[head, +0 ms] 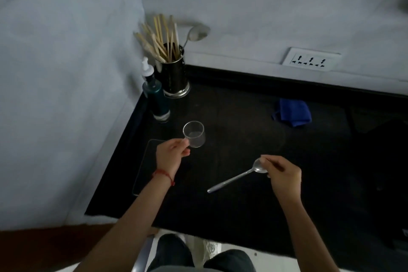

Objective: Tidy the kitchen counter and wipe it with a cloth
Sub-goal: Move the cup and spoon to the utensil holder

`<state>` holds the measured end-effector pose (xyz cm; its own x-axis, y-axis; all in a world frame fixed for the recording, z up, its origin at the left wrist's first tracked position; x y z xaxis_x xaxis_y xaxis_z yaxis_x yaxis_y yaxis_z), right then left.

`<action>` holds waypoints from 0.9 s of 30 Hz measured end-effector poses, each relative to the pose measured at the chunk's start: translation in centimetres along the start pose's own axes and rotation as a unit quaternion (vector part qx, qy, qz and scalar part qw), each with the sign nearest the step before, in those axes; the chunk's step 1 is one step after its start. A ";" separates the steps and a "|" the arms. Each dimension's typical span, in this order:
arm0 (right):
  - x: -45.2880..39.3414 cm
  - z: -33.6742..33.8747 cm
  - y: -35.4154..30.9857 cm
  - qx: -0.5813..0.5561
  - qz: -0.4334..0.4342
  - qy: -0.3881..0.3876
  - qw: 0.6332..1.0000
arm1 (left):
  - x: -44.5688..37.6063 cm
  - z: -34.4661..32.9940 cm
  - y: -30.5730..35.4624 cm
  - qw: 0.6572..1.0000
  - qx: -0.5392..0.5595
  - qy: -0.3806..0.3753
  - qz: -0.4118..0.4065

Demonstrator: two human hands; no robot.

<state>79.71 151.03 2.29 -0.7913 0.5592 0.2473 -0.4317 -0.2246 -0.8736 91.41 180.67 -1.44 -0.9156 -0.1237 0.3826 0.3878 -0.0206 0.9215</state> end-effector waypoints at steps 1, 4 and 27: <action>-0.5 -0.2 -0.1 0.005 -0.001 0.000 1.000 | -1.2 -0.8 0.2 1.000 0.004 -0.004 0.005; -1.8 -0.3 -0.1 0.011 -0.011 0.022 1.000 | -5.1 -3.6 0.6 0.999 0.016 -0.015 0.031; -6.1 -2.8 -0.7 0.013 -0.040 0.067 0.997 | -18.1 -10.0 0.6 0.998 0.007 -0.023 0.064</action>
<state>86.07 150.03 0.22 -0.6893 0.6775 0.2567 -0.5046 -0.1947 -0.8411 109.29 173.00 -8.51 -0.8627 -0.0797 0.4994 0.5005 0.0060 0.8657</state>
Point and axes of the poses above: each hand's wrist, its own x-axis away from the middle knuckle, its own z-axis out of the back of the hand, y = z × x, the point moved 10 cm from there along -x, towards the middle knuckle, and after that the axes turned 2 degrees about x, right-handed, at the moved point
